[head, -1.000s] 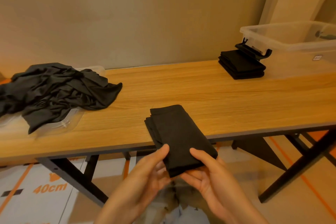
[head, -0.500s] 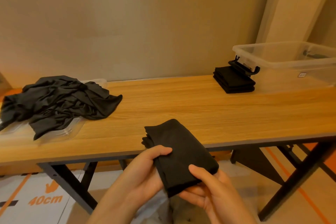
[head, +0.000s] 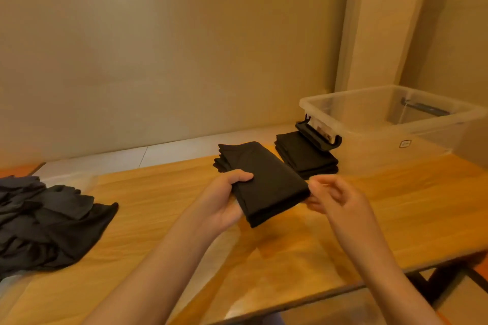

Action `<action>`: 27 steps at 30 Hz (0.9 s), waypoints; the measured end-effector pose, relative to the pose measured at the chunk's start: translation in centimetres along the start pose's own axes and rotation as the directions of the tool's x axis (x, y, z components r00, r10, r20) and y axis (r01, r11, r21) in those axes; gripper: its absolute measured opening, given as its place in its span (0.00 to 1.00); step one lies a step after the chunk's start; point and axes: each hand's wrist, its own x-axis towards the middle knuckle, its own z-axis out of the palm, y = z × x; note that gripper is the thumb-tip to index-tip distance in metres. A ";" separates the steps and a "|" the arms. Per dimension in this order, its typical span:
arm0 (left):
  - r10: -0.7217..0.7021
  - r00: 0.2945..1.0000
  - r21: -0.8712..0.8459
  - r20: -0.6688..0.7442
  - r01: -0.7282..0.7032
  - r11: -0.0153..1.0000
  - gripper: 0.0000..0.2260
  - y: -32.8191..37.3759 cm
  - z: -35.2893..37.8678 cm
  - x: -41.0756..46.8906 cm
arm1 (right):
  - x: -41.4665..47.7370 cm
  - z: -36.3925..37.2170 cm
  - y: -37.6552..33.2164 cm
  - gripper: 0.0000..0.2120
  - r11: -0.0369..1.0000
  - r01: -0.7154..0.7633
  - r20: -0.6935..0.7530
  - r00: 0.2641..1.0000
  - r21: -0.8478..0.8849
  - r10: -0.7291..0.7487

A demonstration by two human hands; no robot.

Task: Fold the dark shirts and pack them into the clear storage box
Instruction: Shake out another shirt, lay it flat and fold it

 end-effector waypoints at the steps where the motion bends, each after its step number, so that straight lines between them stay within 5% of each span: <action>1: -0.002 1.000 0.020 -0.002 0.002 1.000 0.13 0.6 0.7 1.5 | 2.1 -1.0 0.4 0.08 0.960 0.137 -0.077 0.984 -0.245 -0.161; 3: -0.012 1.000 0.054 0.000 0.012 0.998 0.11 1.6 1.6 4.8 | 6.7 -2.6 1.1 0.14 0.578 0.335 -0.025 0.851 -0.744 -0.525; 5: -0.030 0.999 0.076 0.014 0.029 0.997 0.14 2.3 2.3 8.2 | 11.1 -3.6 1.9 0.19 0.215 0.354 0.148 0.762 -0.910 -0.630; 10: -0.068 0.997 0.101 0.037 0.064 0.993 0.19 3.4 3.0 14.7 | 17.0 -3.9 3.5 0.21 -0.067 0.291 0.289 0.847 -0.954 -0.445; 13: -0.101 0.993 0.135 0.065 0.091 0.987 0.24 3.8 2.8 16.9 | 18.2 -3.6 4.9 0.14 -0.121 0.285 0.308 0.843 -0.951 -0.440; 16: -0.144 0.986 0.150 0.086 0.130 0.980 0.23 4.1 2.9 18.5 | 18.7 -3.9 5.5 0.06 -0.097 0.320 0.315 0.751 -0.942 -0.580; 22: -0.175 0.962 0.118 0.211 0.153 0.981 0.19 3.9 4.3 19.7 | 19.4 -4.2 3.8 0.11 0.173 0.218 0.031 0.702 -0.960 -0.712; 27: -0.207 0.948 0.114 0.242 0.184 0.976 0.17 2.2 6.2 21.1 | 19.8 -4.6 4.4 0.10 0.267 0.242 -0.033 0.681 -0.933 -0.732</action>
